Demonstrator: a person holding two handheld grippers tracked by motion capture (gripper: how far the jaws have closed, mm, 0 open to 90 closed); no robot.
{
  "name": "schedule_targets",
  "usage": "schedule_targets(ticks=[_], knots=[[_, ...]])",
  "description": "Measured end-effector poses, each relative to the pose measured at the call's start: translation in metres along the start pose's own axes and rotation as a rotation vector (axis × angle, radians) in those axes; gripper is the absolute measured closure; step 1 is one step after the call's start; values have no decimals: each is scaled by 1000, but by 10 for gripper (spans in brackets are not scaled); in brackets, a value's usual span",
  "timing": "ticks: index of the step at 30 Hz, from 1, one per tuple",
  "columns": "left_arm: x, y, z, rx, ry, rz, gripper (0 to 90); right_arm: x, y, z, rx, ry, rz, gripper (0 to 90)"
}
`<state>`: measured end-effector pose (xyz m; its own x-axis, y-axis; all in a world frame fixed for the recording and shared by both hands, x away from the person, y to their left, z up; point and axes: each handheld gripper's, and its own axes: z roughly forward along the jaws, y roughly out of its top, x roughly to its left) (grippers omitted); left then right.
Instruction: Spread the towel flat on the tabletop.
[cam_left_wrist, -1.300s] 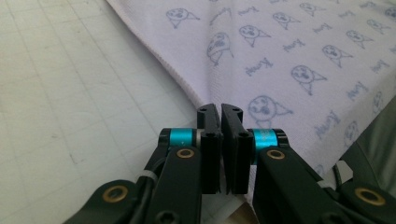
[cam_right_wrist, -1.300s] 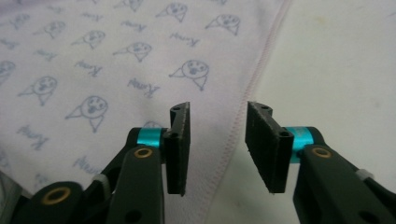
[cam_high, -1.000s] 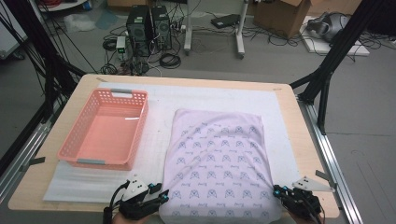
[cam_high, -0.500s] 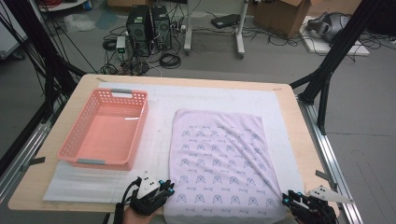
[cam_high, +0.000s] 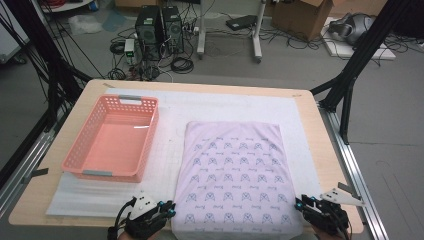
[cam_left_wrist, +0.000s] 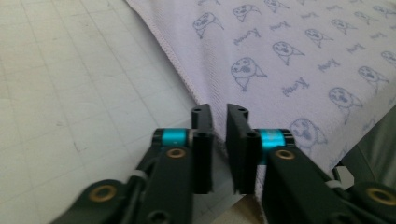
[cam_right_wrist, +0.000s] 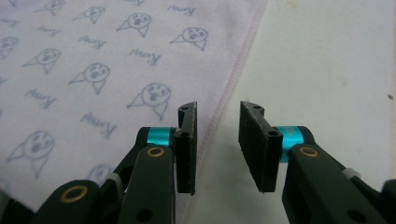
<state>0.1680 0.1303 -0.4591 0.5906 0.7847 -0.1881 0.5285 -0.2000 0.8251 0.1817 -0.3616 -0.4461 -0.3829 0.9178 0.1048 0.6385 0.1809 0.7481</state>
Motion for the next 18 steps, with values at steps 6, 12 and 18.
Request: schedule_targets(ticks=[6,12,18], knots=[[2,1,-1,-26,-8,-18,605,2,2,-1,41,-39,-31,884],[7,8,4,-67,-26,-37,574,1,-6,-15,26,-74,-22,660],[21,27,22,-76,-56,-44,569,-16,3,-12,-44,-48,4,624]])
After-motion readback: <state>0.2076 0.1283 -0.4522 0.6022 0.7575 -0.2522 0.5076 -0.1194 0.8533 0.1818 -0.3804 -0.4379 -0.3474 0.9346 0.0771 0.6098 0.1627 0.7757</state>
